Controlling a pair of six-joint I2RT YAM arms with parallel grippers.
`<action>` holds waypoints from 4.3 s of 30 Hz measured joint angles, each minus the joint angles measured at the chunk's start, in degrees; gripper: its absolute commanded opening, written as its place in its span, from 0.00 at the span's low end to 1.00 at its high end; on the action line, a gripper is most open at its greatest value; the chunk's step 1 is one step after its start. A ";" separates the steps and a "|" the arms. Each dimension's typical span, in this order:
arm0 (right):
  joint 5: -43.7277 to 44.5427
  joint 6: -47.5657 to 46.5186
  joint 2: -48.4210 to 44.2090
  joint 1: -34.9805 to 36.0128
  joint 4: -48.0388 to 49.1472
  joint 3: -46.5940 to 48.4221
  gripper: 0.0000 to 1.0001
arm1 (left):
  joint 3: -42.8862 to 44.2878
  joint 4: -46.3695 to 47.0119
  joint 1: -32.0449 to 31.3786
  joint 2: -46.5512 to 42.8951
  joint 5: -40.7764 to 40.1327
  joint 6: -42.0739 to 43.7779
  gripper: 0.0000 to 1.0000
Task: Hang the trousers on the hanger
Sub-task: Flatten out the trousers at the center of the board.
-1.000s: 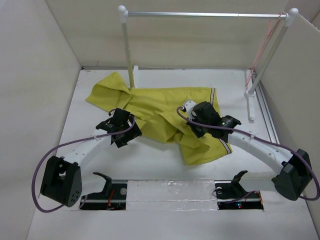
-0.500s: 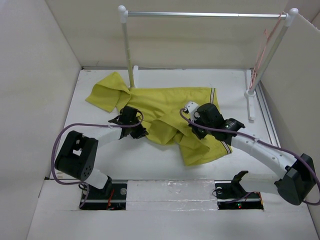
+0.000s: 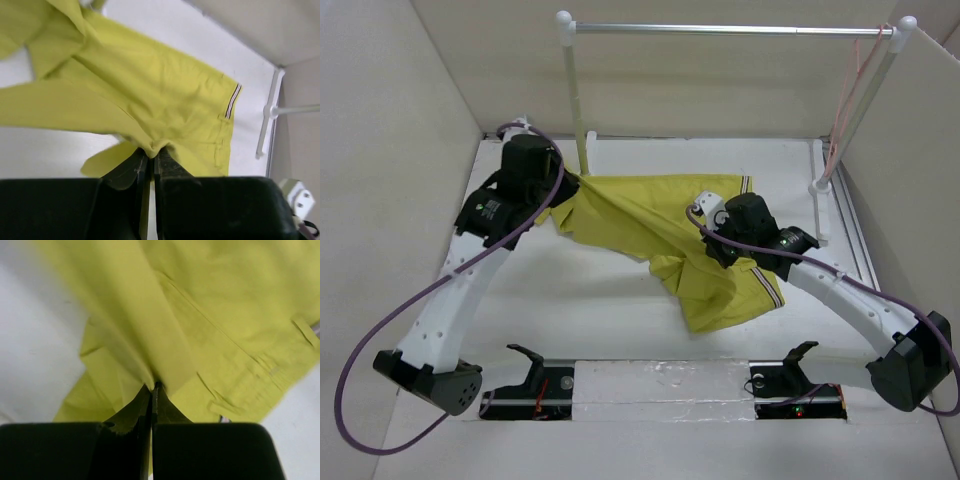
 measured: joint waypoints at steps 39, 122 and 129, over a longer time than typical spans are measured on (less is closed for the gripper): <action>-2.93 7.74 -15.34 -36.46 2.49 -19.85 0.80 | -11.69 3.10 7.89 -4.63 -11.15 6.14 0.63; -8.79 3.98 8.00 13.42 11.72 -4.24 0.47 | -9.33 36.11 27.36 37.51 9.07 -15.21 0.75; -8.39 5.22 10.08 14.64 11.93 -3.50 0.46 | -3.76 38.80 27.36 43.91 10.10 -15.21 0.63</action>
